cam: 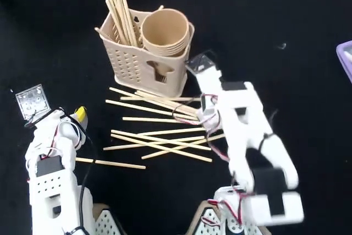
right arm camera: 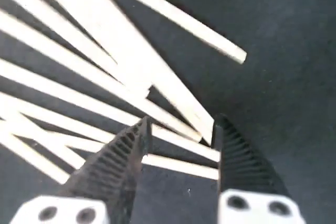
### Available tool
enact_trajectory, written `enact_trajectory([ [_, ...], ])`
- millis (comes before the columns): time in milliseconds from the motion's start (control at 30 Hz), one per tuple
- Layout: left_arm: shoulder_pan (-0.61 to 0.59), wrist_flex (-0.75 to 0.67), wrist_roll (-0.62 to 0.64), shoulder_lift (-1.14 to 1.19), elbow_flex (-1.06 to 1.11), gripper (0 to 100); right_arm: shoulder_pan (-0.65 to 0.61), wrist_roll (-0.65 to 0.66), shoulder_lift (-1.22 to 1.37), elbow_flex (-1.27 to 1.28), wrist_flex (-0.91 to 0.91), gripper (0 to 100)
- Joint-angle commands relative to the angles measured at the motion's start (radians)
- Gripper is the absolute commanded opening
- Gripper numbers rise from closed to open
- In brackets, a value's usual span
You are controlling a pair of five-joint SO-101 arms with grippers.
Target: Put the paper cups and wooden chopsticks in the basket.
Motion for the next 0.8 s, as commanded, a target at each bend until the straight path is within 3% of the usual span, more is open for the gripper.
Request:
enact_trajectory([
  [0,-0.007,-0.017,-0.009,-0.012,-0.015,25,-0.02,0.018,-0.148,0.018,-0.017,19.1],
  [100,-0.007,-0.017,-0.009,-0.012,-0.015,25,0.002,-0.005,-0.171,0.018,-0.02,19.1],
  [233,-0.007,-0.017,-0.009,-0.012,-0.015,25,0.052,-0.147,-0.168,0.015,-0.08,19.1],
  [533,-0.007,-0.017,-0.009,-0.012,-0.015,25,0.06,-0.459,-0.016,0.005,-0.411,18.8],
  [633,-0.007,-0.017,-0.009,-0.012,-0.015,25,0.028,-0.489,0.087,-0.041,-0.439,18.8],
  [767,-0.007,-0.017,-0.009,-0.012,-0.015,25,-0.005,-0.477,0.219,-0.14,-0.347,18.8],
])
